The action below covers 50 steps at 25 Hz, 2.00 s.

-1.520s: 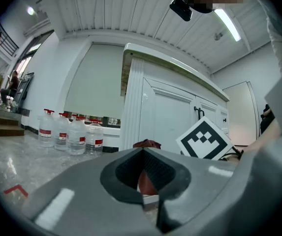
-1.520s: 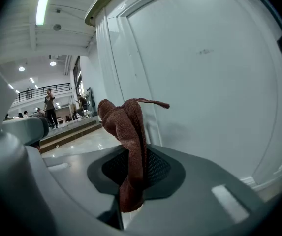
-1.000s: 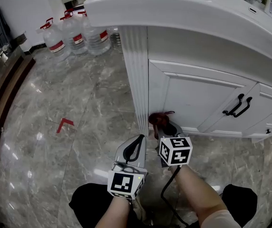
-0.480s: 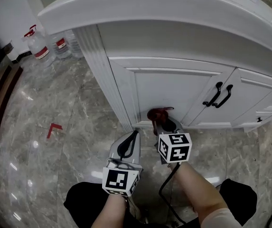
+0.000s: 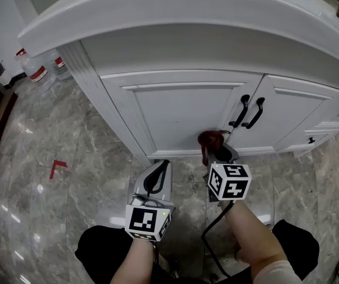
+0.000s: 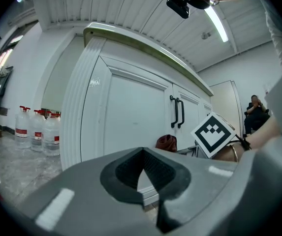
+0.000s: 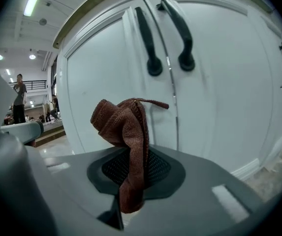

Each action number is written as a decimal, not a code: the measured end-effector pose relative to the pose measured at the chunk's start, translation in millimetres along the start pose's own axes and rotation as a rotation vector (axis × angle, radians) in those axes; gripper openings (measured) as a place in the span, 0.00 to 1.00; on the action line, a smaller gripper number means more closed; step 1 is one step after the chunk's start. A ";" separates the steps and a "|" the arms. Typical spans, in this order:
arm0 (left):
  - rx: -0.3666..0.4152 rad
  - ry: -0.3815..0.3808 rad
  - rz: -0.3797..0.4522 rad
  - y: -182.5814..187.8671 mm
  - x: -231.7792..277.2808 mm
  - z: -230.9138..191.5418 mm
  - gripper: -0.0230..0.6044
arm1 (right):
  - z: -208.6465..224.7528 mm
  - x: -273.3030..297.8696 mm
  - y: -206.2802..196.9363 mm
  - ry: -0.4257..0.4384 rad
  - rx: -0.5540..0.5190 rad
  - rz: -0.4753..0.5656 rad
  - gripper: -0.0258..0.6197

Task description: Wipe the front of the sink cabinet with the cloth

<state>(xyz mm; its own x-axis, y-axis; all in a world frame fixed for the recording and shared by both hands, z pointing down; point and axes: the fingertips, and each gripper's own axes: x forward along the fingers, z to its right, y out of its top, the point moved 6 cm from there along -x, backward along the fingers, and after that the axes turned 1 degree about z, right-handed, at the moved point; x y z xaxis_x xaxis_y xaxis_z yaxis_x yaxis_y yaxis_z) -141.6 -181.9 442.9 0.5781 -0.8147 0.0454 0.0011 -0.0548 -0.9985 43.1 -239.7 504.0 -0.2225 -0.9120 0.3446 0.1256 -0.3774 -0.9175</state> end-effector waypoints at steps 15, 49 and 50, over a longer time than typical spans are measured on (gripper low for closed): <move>0.015 0.002 -0.038 -10.4 -5.5 2.7 0.04 | 40.9 -31.2 -11.1 -0.120 0.071 0.021 0.17; -0.041 0.151 -0.040 -17.7 -59.9 -90.7 0.04 | -115.7 96.0 -105.3 0.139 0.078 -0.168 0.17; -0.038 0.145 -0.040 -16.7 -57.6 -88.2 0.04 | -110.3 94.3 -104.7 0.135 0.076 -0.166 0.17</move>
<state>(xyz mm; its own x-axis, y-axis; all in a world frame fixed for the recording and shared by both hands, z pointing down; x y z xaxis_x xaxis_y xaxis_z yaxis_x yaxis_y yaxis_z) -246.9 -184.9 459.7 0.4543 -0.8861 0.0918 -0.0108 -0.1085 -0.9940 -97.7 -268.5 610.7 -0.3733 -0.8082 0.4555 0.1475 -0.5364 -0.8310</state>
